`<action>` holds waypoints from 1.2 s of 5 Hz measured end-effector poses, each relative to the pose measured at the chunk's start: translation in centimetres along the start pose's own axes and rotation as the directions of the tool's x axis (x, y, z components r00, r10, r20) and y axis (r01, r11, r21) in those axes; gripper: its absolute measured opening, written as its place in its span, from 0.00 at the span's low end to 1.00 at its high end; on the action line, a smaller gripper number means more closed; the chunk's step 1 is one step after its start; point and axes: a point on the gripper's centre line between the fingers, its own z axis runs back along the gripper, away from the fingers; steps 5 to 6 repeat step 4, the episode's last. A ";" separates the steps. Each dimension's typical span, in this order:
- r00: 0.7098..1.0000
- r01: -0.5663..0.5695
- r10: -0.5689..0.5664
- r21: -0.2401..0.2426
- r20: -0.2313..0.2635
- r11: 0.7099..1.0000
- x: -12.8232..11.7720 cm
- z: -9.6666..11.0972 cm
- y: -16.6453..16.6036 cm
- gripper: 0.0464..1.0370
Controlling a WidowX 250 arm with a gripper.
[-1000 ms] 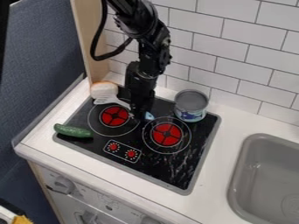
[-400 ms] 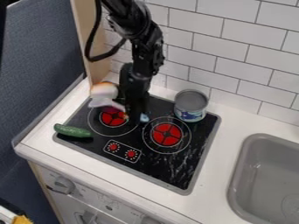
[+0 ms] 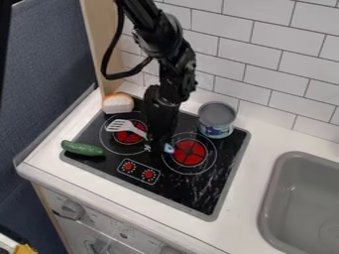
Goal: Moved the white spatula to the left burner
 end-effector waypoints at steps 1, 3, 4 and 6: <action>1.000 0.029 -0.029 -0.007 0.006 1.000 -0.6 -0.1 0.2 0.33; 1.000 0.017 -0.017 0.009 0.019 1.000 -0.6 -0.3 0.7 0.91; 1.000 0.019 -0.019 0.009 0.019 1.000 -0.5 -0.1 0.8 0.96; 1.000 0.019 -0.019 0.009 0.019 1.000 -0.5 -0.1 0.8 0.96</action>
